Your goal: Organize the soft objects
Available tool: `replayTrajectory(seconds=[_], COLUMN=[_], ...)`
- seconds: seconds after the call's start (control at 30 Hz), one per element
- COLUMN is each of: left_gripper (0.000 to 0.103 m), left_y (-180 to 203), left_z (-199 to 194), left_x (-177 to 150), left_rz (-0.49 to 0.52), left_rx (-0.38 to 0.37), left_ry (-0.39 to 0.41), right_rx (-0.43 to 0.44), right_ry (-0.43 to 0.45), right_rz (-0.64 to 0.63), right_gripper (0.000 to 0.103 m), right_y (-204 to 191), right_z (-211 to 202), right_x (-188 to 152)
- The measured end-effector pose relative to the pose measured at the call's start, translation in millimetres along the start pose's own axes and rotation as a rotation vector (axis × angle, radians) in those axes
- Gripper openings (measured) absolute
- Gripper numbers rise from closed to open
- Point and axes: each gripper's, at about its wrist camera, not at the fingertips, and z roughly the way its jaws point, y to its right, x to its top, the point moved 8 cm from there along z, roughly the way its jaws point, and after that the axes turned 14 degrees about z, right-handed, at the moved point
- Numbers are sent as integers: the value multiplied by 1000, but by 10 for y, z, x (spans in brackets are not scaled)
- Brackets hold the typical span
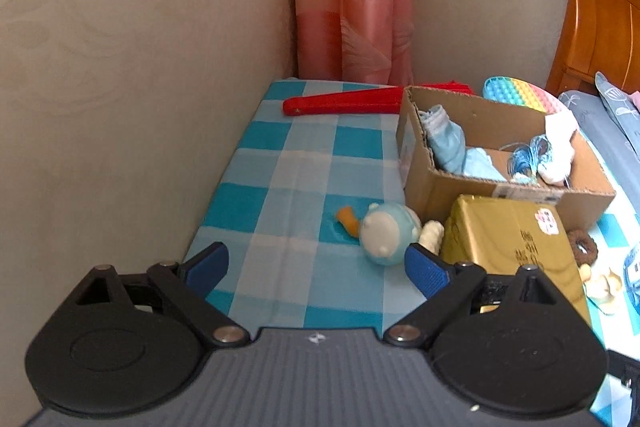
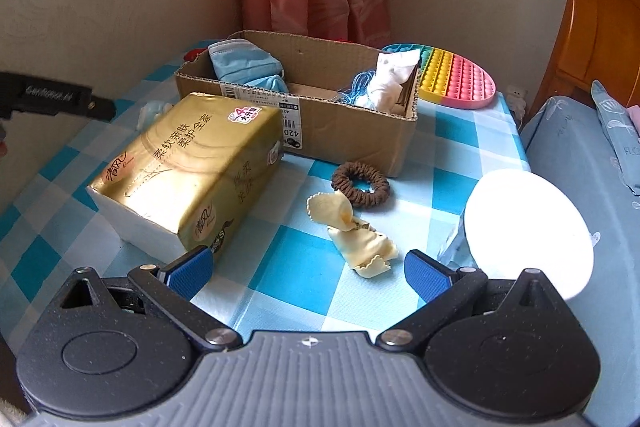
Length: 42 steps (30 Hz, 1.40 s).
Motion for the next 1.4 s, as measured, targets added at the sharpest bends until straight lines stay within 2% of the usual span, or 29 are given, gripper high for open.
replayTrajectory(seconds=[0.37, 0.47, 0.57, 0.77, 0.9, 0.97, 1.2, 1.4], left_gripper=[95, 95, 100, 100, 100, 100, 100, 100], left_y=[63, 49, 7, -75, -113, -126, -77, 17], left_z=[445, 461, 414, 291, 255, 200, 159, 391], left_x=[218, 159, 58, -235, -403, -430, -8, 279], left_rz=[4, 5, -6, -9, 14, 2, -21, -14], left_rx=[-40, -41, -46, -40, 5, -7, -32, -45], left_ry=[4, -8, -24, -62, -109, -102, 13, 46], right_rx=[-3, -3, 0, -2, -8, -10, -14, -16], right_ry=[7, 8, 9, 13, 15, 18, 16, 20], right_rz=[-24, -27, -32, -46, -53, -55, -44, -123], right_gripper=[103, 103, 103, 103, 103, 103, 103, 103], right_y=[-38, -50, -72, -106, -103, -98, -63, -100], right_z=[31, 26, 18, -20, -57, -79, -100, -65], right_x=[27, 26, 25, 16, -1, -9, -34, -23])
